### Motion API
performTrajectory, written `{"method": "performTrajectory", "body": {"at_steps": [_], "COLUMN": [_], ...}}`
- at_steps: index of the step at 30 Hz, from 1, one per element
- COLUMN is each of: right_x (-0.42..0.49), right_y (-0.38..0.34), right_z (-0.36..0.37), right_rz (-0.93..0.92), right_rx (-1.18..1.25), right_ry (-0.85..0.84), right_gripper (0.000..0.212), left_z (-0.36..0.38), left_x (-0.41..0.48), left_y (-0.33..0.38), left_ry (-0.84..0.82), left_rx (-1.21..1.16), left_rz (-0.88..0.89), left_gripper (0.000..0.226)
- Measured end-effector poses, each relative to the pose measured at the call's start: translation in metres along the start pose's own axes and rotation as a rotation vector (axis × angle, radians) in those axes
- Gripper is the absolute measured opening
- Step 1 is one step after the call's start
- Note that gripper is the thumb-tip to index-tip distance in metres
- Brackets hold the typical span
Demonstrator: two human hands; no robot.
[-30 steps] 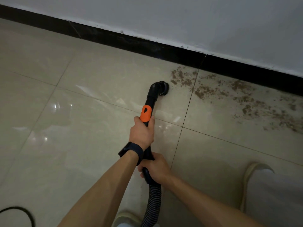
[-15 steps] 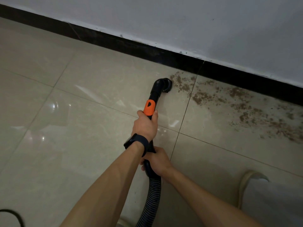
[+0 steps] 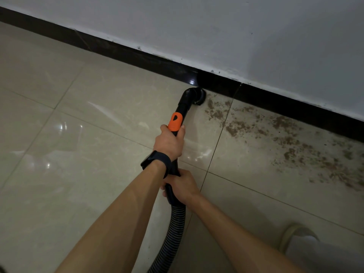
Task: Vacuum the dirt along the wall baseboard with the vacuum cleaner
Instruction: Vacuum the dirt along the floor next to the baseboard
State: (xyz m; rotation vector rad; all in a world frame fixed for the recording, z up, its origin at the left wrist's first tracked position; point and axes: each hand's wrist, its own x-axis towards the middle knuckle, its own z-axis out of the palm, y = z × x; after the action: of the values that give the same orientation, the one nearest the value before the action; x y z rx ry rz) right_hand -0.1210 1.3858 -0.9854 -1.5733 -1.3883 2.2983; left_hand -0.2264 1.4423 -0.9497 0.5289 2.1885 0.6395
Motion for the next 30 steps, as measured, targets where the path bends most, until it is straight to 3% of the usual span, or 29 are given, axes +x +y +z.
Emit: {"method": "performTrajectory", "body": {"at_steps": [11, 27, 30], "right_x": [0.008, -0.044, -0.049], "right_y": [-0.003, 0.042, 0.044], "right_z": [-0.013, 0.025, 0.023], "right_rz": [0.013, 0.053, 0.062], "right_rx": [-0.029, 0.012, 0.025], "right_ry": [0.008, 0.001, -0.004], "right_gripper": [0.018, 0.009, 0.015], "left_z": [0.006, -0.009, -0.006], "left_x": [0.004, -0.046, -0.053], "left_y": [0.012, -0.043, -0.043], "left_ry": [-0.023, -0.127, -0.134], "left_rx": [-0.040, -0.050, -0.029], "left_rz": [-0.013, -0.032, -0.023], "left_gripper": [0.047, 0.045, 0.045]}}
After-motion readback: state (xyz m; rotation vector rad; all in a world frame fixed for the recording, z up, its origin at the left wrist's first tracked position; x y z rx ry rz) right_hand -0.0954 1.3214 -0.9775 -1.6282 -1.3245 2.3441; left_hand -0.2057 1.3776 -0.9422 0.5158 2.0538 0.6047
